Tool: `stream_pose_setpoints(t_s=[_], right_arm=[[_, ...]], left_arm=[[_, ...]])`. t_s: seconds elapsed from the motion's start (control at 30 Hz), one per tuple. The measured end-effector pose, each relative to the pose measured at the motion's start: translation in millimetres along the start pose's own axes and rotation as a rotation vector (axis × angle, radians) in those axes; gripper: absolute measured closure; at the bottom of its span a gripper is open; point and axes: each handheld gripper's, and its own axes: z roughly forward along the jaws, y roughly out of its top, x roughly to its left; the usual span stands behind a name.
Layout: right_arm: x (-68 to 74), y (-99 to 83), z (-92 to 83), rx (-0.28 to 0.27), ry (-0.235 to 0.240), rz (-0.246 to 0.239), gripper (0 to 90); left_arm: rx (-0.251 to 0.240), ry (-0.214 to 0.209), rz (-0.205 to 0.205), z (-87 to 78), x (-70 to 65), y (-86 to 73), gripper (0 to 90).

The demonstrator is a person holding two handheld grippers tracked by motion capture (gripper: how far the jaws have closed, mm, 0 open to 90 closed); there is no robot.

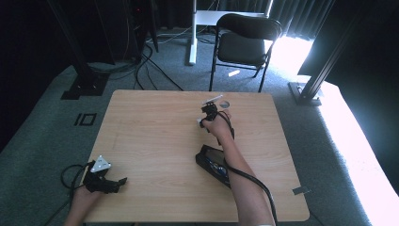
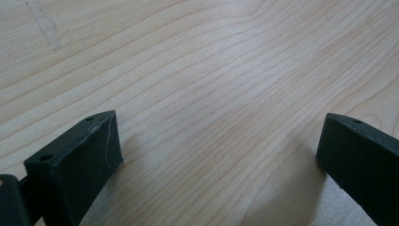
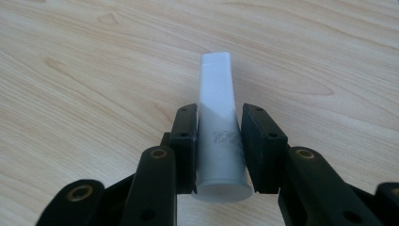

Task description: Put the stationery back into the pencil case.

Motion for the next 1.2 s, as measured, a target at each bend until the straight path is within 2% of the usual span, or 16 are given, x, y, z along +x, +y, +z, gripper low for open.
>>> stream_pose_setpoints(t_s=[0.27, 0.67, 0.87, 1.2], right_arm=[[-1.8, -0.1, -20.1, -0.03, 0.033, -0.007, 67.1], [-5.3, -10.6, -42.3, -0.034, 0.05, -0.051, 67.1], [-8.3, -18.0, -57.6, -0.073, 0.11, -0.046, 67.1], [-6.0, -34.4, -85.0, -0.119, 0.141, -0.101, 67.2]], left_arm=[[0.0, 0.0, 0.0, 0.0, 0.0, 0.0, 0.7], [0.0, 0.0, 0.0, 0.0, 0.0, 0.0, 0.7], [0.0, 0.0, 0.0, 0.0, 0.0, 0.0, 0.7], [0.0, 0.0, -0.001, 0.0, 0.0, 0.0, 0.7]])
